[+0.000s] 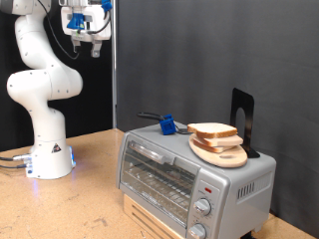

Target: Make a piece of toast with the oven

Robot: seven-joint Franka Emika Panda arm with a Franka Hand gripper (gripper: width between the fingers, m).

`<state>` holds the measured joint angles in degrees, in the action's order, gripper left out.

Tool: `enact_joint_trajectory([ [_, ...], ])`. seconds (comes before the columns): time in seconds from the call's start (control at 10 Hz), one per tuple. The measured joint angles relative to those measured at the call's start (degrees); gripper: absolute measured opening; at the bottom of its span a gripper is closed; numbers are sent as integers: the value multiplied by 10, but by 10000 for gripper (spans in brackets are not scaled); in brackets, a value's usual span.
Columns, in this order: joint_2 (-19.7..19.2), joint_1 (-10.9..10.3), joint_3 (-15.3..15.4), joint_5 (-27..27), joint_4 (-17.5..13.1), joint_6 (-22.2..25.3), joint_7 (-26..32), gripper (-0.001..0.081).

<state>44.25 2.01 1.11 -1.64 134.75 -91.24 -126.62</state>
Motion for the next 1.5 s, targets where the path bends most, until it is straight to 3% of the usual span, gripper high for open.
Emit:
enact_joint_trajectory([
  [0.2, -4, -11, -15, 34, 4, -30, 139, 805],
  [0.3, -14, -13, -20, 64, 10, -71, 199, 805],
  [0.4, -30, -15, -19, 84, 12, -97, 239, 805],
  [0.5, -28, -13, -19, 75, 12, -93, 222, 805],
  [0.7, -21, -41, -42, 52, 23, -126, 342, 805],
  [0.9, -30, -72, -55, 51, 47, -197, 445, 805],
  [1.0, -30, -68, -55, 51, 46, -190, 424, 805],
  [1.1, -28, -74, -63, 27, 46, -185, 453, 805],
  [1.4, -40, -137, -138, -73, 22, -151, 641, 805],
  [1.5, -61, -151, -149, -77, 16, -170, 672, 805],
])
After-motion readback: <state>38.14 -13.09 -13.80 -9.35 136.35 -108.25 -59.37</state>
